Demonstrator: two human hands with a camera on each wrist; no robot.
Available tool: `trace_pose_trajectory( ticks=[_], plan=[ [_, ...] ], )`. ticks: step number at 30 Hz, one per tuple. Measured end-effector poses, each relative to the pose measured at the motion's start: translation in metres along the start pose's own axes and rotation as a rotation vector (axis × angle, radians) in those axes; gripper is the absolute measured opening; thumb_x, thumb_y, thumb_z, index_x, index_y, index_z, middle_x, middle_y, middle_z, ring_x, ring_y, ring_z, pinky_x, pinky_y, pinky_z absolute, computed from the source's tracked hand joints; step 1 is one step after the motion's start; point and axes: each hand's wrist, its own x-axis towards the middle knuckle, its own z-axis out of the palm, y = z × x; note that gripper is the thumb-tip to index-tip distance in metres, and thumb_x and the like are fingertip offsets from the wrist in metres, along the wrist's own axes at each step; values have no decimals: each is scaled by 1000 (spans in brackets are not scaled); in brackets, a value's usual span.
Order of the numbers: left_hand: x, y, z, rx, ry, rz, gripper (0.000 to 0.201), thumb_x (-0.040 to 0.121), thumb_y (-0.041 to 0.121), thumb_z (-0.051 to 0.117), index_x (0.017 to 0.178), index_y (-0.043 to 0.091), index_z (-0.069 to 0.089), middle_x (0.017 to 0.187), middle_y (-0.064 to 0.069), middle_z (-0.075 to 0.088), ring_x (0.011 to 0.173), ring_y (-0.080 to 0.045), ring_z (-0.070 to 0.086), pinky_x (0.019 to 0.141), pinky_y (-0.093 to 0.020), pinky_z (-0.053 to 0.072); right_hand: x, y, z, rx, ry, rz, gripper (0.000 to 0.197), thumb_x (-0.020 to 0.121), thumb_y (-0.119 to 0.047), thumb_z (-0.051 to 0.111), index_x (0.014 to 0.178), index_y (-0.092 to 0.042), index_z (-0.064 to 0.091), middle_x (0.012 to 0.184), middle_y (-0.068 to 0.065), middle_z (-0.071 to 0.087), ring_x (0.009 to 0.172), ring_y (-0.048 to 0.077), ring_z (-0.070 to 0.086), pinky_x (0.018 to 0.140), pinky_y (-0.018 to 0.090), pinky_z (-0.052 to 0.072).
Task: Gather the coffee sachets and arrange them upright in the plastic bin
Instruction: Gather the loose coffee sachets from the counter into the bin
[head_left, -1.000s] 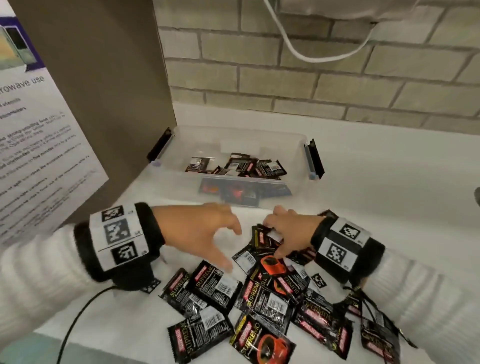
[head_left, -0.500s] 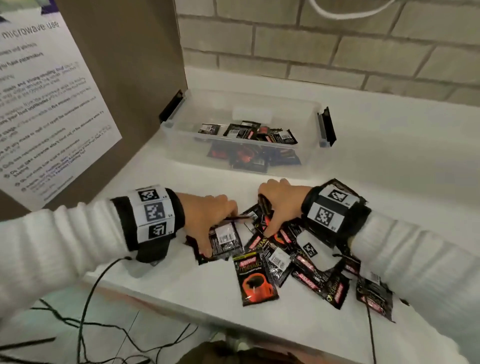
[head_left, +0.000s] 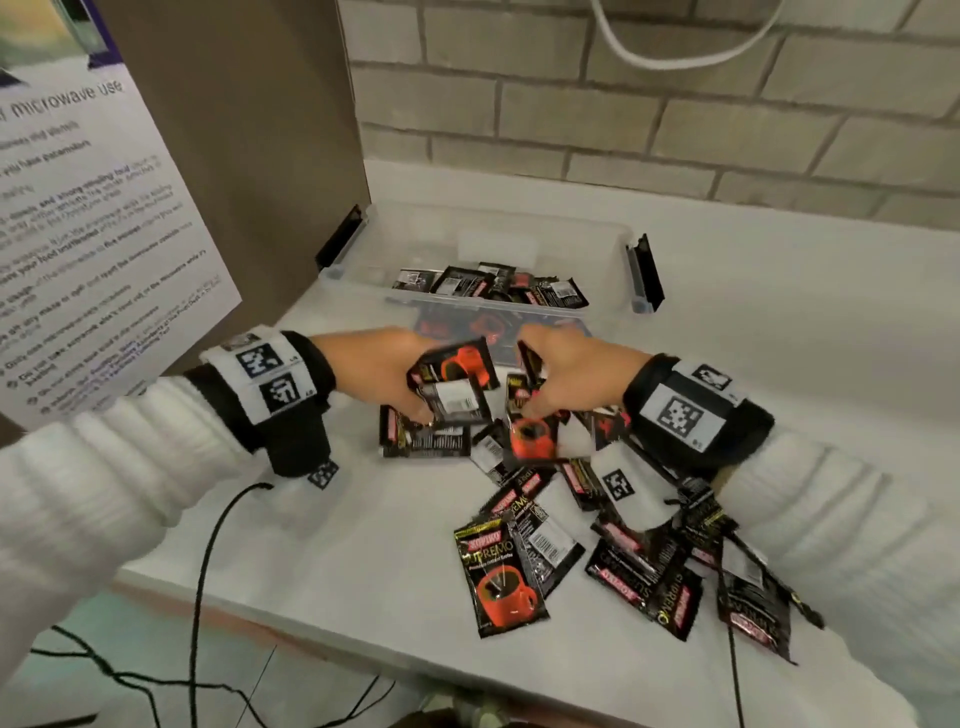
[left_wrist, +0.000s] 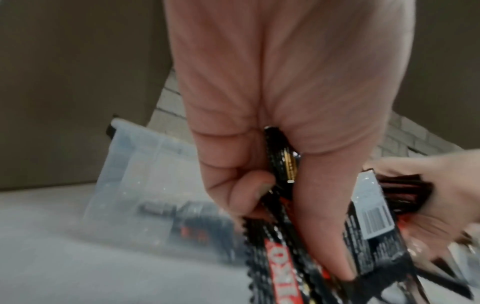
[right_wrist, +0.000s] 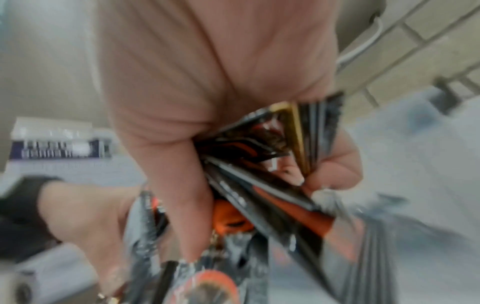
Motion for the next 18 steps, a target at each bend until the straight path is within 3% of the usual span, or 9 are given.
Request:
trace_pose_trajectory(
  ticks=[2,5,7,9,11,13,15,18],
  plan=[
    [-3,1,-28,-43,93,1,33,75,13,76,96,31,57,87,20,63,78,6,59,72,-11,48,-2,-10,-22,88,111,-19,41,75,-20,76,94,-27,41,100,4,49,80,17,51,55,21,38],
    [-1,1,-70,-157,379,-45,28,75,9,75,98,22,65,86,10,66,75,0,58,60,-2,42,8,-20,-59,191,353,-11,45,72,-24,76,96,-24,38,106,11,48,92,28,52,60,28,39],
    [10,3,-92,-293,593,-46,31,75,3,73,104,13,66,92,1,65,73,0,55,56,1,41,23,-23,-78,244,511,42,50,74,-24,74,111,-18,41,110,15,50,113,32,46,76,34,46],
    [27,4,-101,-304,700,-75,34,75,5,73,108,10,65,97,-3,65,80,-8,58,63,-7,45,39,-25,-87,269,611,118,70,75,-23,73,132,-10,33,101,10,49,127,35,36,99,41,42],
    [47,5,-100,-248,702,-103,38,77,7,71,114,7,60,106,-9,66,91,-18,60,73,-19,43,51,-25,-86,302,657,170,80,75,-25,74,137,-8,28,101,8,47,128,35,33,106,42,35],
    [66,2,-94,-201,639,-132,46,81,10,68,123,5,51,117,-14,63,102,-27,61,76,-25,43,62,-21,-79,290,638,231,88,74,-34,75,140,-8,23,117,13,50,128,35,33,107,41,32],
    [79,-2,-86,-169,552,-172,62,82,18,68,136,9,38,128,-12,56,110,-27,57,83,-28,45,67,-16,-71,245,593,277,101,69,-46,76,143,-10,18,135,15,41,129,35,34,107,41,32],
    [85,-5,-73,-156,481,-146,76,80,26,72,142,13,30,141,-9,44,123,-24,48,97,-30,40,69,-8,-63,292,508,241,107,70,-42,77,147,-16,8,143,16,29,129,33,37,106,39,36]
  ],
)
